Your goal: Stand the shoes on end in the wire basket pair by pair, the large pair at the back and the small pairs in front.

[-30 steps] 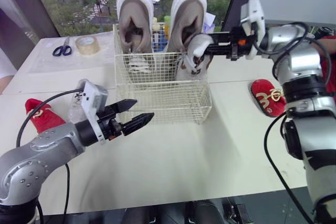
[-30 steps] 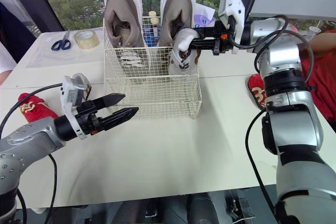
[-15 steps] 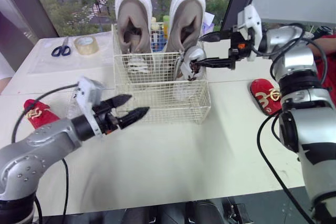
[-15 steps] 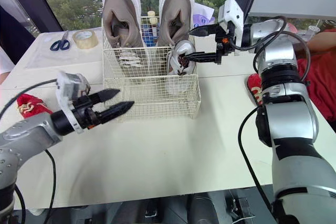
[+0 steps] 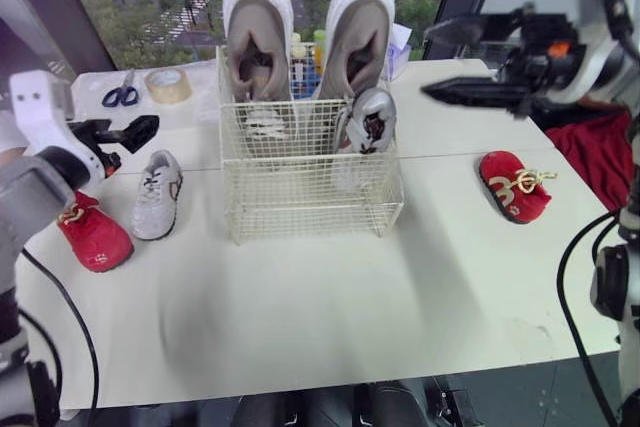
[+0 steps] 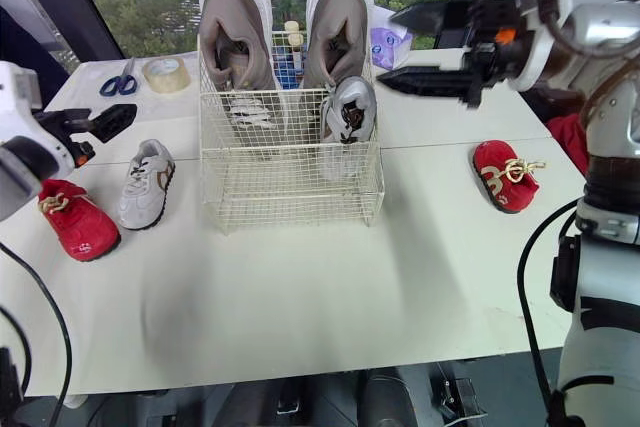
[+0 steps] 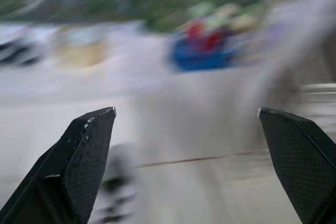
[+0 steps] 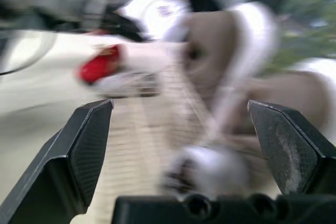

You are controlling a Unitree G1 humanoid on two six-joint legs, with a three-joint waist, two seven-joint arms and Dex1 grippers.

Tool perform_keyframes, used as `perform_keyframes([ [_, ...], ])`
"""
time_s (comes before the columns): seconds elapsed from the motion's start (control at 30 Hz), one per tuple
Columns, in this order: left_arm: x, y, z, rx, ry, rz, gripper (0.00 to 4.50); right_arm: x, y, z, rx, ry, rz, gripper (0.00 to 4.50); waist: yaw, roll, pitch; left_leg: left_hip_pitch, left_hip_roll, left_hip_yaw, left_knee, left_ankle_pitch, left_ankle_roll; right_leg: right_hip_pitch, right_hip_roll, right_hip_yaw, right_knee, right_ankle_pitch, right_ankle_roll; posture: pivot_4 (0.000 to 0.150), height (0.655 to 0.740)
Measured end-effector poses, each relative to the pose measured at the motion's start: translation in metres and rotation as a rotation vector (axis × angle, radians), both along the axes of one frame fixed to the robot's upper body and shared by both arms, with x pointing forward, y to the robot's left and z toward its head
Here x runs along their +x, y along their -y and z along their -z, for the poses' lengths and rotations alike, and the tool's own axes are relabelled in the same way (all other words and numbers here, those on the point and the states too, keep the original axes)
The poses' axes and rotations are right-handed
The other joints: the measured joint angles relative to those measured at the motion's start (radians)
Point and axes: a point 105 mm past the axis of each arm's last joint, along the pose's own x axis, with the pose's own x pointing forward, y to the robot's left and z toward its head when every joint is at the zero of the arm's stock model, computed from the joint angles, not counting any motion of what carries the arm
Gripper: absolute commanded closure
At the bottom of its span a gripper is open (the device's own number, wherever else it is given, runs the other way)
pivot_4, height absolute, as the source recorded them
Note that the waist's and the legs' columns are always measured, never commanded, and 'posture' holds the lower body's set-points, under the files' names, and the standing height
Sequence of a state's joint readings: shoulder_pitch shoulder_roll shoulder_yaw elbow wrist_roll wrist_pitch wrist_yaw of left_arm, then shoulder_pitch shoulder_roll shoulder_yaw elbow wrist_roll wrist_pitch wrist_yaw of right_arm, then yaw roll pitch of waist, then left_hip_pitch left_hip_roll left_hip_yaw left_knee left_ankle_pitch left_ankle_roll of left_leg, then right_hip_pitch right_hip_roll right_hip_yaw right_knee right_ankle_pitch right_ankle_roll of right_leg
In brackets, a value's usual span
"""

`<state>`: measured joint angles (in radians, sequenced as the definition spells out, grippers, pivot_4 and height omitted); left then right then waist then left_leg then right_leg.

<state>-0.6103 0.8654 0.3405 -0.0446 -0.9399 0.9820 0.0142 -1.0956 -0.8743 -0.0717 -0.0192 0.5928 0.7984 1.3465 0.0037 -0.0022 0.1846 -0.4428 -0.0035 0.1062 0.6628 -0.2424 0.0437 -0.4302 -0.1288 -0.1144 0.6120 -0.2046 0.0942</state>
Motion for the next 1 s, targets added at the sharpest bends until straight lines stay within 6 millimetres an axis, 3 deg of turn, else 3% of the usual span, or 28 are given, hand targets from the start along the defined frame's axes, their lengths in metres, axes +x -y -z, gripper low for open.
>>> perform_keyframes([
  [0.1, 0.026, 0.006, 0.008, 0.046, -0.150, -0.028, 0.00, -0.010, -0.010, 0.011, -0.066, -0.038, -0.032, 0.05, 0.012, -0.002, 0.000, -0.001, -0.001, 0.000, 0.001, 0.000, 0.001, 0.000, 0.001, 0.000, 0.000, 0.000, 0.000, 0.150, 0.7400],
  [0.3, 0.047, 0.018, 0.009, 0.060, -0.334, -0.009, 0.00, -0.024, -0.001, 0.029, -0.166, -0.138, -0.013, 0.05, 0.009, -0.004, 0.001, -0.002, -0.001, 0.001, 0.000, 0.000, 0.004, -0.001, 0.001, -0.001, -0.001, 0.000, 0.001, 0.150, 0.7400],
  [0.47, 0.053, 0.019, 0.023, 0.089, -0.490, -0.031, 0.00, -0.037, 0.002, 0.034, -0.208, -0.159, 0.011, 0.05, 0.008, -0.004, 0.001, -0.001, 0.000, 0.002, 0.000, -0.001, 0.002, -0.001, 0.001, -0.001, 0.000, 0.000, 0.001, 0.150, 0.7400],
  [0.7, 0.054, 0.019, 0.052, 0.057, -0.637, -0.053, 0.00, -0.040, 0.008, 0.047, -0.250, -0.175, 0.086, 0.05, 0.010, -0.004, 0.001, -0.002, -0.001, 0.001, 0.000, -0.001, 0.002, -0.002, -0.004, -0.001, 0.000, 0.000, 0.001, 0.150, 0.7400],
  [0.93, 0.065, 0.021, 0.079, 0.018, -0.668, -0.050, 0.00, -0.040, 0.007, 0.047, -0.228, -0.154, 0.116, 0.05, 0.010, -0.005, 0.001, -0.002, -0.001, 0.001, 0.000, -0.001, 0.002, -0.003, -0.004, 0.000, 0.000, 0.000, 0.001, 0.150, 0.7400],
  [1.0, 0.069, 0.022, 0.083, 0.029, -0.658, -0.048, 0.56, -0.039, 0.006, 0.047, -0.224, -0.148, 0.125, 0.00, 0.010, -0.005, 0.001, -0.002, -0.001, 0.002, 0.000, -0.001, 0.002, -0.003, -0.005, 0.000, 0.000, 0.000, 0.001, 0.150, 0.7400],
])
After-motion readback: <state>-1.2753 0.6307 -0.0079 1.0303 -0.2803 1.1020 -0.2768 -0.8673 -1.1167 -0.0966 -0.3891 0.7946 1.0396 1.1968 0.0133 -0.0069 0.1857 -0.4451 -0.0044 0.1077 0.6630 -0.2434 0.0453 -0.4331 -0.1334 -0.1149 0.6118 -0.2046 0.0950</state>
